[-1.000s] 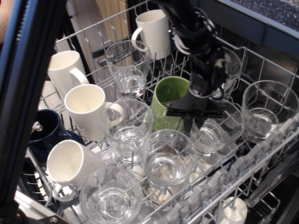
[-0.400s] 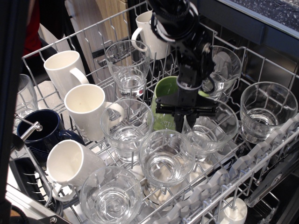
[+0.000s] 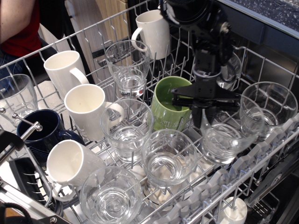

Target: Pick up any cup

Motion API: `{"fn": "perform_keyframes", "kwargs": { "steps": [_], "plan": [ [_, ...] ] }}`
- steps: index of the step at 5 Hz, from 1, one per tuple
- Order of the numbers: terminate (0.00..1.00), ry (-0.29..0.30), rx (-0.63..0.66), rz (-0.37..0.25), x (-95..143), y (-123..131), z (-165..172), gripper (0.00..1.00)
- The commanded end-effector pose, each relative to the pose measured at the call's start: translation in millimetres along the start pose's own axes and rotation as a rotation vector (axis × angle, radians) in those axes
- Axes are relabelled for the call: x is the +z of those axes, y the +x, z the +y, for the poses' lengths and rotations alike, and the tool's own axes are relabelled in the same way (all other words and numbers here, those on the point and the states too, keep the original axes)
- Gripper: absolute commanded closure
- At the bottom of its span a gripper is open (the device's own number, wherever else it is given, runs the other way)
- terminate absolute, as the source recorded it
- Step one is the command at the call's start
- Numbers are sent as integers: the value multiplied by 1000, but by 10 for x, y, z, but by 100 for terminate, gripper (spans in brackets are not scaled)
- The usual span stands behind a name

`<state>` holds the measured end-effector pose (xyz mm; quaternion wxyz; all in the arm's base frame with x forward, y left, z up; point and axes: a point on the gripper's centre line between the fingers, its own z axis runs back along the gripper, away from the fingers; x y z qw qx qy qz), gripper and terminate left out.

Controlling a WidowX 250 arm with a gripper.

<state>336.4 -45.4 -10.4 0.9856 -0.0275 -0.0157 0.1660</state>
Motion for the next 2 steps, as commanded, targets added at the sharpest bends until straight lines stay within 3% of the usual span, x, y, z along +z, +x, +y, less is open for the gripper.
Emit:
{"fn": "perform_keyframes", "kwargs": {
  "steps": [1,2],
  "plan": [
    [0,-45,-22,-172,808,249,-77,100],
    [100,-27,-36,-192,967,259,-104,100]
  ]
}}
